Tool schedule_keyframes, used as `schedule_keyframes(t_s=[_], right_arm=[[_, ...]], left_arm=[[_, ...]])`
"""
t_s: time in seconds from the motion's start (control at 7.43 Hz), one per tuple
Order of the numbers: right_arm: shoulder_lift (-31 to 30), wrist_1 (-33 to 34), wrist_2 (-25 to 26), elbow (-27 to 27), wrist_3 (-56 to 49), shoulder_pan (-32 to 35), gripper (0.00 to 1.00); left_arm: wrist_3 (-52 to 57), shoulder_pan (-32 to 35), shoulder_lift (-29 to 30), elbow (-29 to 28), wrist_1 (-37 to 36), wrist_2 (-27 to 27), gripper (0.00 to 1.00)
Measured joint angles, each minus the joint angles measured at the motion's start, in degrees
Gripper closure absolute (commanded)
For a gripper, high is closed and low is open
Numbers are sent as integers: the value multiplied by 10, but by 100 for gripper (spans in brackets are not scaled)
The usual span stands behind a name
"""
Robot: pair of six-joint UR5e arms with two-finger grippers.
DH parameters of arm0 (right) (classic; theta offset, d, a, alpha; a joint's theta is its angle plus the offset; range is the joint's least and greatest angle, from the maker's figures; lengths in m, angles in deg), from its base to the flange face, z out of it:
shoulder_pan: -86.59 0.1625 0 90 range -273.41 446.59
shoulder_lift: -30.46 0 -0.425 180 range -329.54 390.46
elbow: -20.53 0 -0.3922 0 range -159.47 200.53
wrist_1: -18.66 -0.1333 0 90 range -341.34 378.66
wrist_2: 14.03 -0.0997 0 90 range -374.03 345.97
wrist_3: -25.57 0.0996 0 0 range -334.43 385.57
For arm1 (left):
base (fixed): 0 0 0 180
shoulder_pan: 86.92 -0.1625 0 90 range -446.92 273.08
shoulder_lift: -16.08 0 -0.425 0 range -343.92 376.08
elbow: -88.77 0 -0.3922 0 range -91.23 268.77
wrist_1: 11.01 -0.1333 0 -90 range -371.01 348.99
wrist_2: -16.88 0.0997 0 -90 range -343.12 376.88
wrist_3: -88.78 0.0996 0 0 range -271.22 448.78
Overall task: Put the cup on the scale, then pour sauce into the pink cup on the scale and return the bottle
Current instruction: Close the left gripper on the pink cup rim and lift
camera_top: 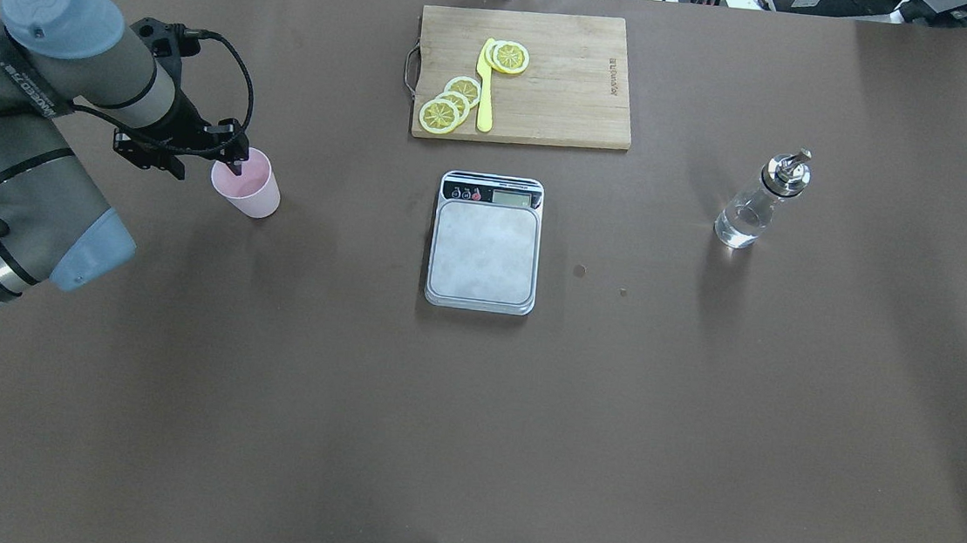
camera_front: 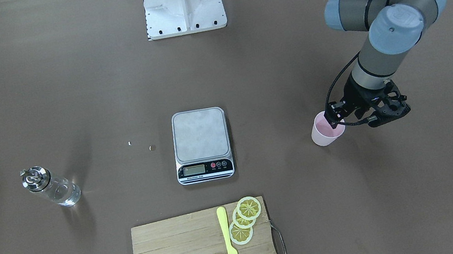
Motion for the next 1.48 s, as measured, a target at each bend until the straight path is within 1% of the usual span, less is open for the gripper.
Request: schedule_keyframes(t_s=[0.4,0.54,0.67,0.81,0.94,1.08,1.48], right_arm=[[0,0,1,1,0,-1,0],[1,0,2,1,0,-2,0],[2,0,2,1,0,-2,0],[3,0,3,2,0,-2,0],[3,0,4,2,0,-3,0],[4,0,4,2,0,-4,0],[3,0,3,2,0,-4,0]], left_arm=[[2,-6,0,-1,0,0,50],[1,-9,0,-1,0,0,55],[1,-11,0,-1,0,0,55],[1,-13,0,-3,1,0,59],[2,-14,1,-7,3,0,77],[2,-15,0,-11,8,0,100],[2,-12,0,-13,16,-8,100]])
